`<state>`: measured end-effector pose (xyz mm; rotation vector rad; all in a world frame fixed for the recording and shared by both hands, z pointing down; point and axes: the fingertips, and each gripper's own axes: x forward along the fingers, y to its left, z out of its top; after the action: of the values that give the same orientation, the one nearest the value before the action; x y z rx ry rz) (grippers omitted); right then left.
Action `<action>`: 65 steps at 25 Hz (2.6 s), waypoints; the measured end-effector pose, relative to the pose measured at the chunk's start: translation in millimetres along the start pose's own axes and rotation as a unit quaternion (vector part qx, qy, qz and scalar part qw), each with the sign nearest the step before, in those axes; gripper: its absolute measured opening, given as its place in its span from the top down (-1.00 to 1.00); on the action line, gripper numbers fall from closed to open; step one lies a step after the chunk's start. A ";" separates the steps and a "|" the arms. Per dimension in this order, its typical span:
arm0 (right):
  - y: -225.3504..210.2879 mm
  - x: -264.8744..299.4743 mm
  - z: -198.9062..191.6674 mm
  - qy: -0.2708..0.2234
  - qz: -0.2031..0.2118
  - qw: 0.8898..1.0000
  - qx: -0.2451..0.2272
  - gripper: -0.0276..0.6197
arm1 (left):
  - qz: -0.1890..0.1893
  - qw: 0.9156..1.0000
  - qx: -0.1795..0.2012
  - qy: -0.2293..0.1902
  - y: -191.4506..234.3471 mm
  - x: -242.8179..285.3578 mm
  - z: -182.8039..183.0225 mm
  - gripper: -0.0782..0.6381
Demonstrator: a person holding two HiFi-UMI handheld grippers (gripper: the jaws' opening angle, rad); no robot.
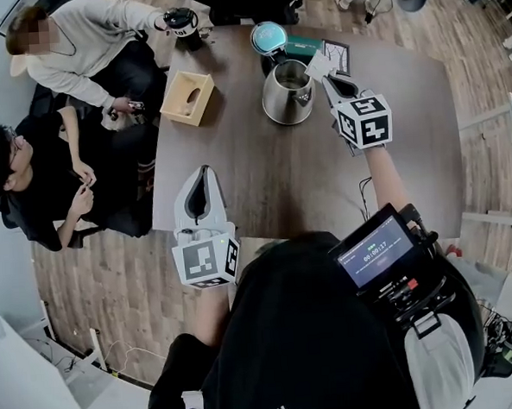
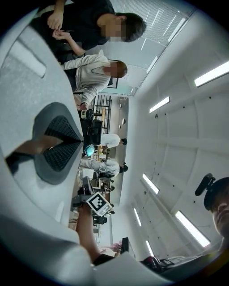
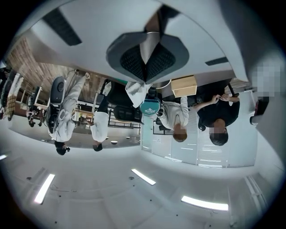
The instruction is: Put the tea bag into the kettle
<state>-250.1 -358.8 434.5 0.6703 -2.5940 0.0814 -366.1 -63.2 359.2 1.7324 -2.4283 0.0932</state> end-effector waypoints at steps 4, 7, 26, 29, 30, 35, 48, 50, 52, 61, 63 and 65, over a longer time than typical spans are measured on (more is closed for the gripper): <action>14.8 5.3 7.5 0.003 0.015 1.000 -0.008 0.89 | 0.014 1.000 -0.005 0.003 6.2 -12.5 2.3 0.78; 21.4 11.1 8.6 0.003 0.026 1.000 -0.012 0.89 | 0.024 1.000 -0.007 0.006 7.1 -18.1 0.1 0.77; 41.8 32.2 -12.7 0.032 0.057 0.998 -0.014 0.89 | 0.057 0.998 -0.012 0.023 5.6 -41.0 -3.4 0.77; 41.9 32.9 -13.6 0.032 0.059 0.998 -0.010 0.89 | 0.059 0.998 -0.013 0.024 5.5 -41.9 -4.3 0.78; 42.3 33.0 -13.5 0.033 0.061 0.998 -0.009 0.89 | 0.060 0.998 -0.013 0.025 5.0 -42.3 -5.2 0.77; 46.0 36.0 -12.0 0.039 0.073 0.997 -0.011 0.88 | 0.062 0.998 -0.015 0.028 4.8 -42.7 -7.2 0.78; 45.0 34.7 -15.6 0.038 0.083 0.996 -0.005 0.88 | 0.054 0.998 -0.016 0.029 2.0 -37.0 -10.6 0.78; 44.4 34.4 -15.7 0.038 0.082 0.996 -0.005 0.87 | 0.052 0.998 -0.015 0.028 1.3 -35.9 -10.7 0.77; 44.1 33.9 -15.8 0.038 0.082 0.996 -0.005 0.87 | 0.051 0.998 -0.015 0.028 1.1 -35.2 -10.4 0.77; 46.2 33.3 -16.6 0.042 0.087 0.995 -0.008 0.80 | 0.050 0.998 -0.015 0.027 3.4 -34.0 -9.5 0.78; 45.4 33.1 -16.8 0.042 0.085 0.995 -0.009 0.80 | 0.049 0.998 -0.015 0.026 3.4 -33.4 -9.3 0.78; 45.3 32.4 -17.2 0.043 0.085 0.995 -0.010 0.79 | 0.048 0.998 -0.015 0.026 2.7 -33.0 -9.6 0.77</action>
<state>-289.6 -330.5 466.8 0.4278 -2.5607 0.1341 -357.2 -30.1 363.4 1.5793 -2.4619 0.1115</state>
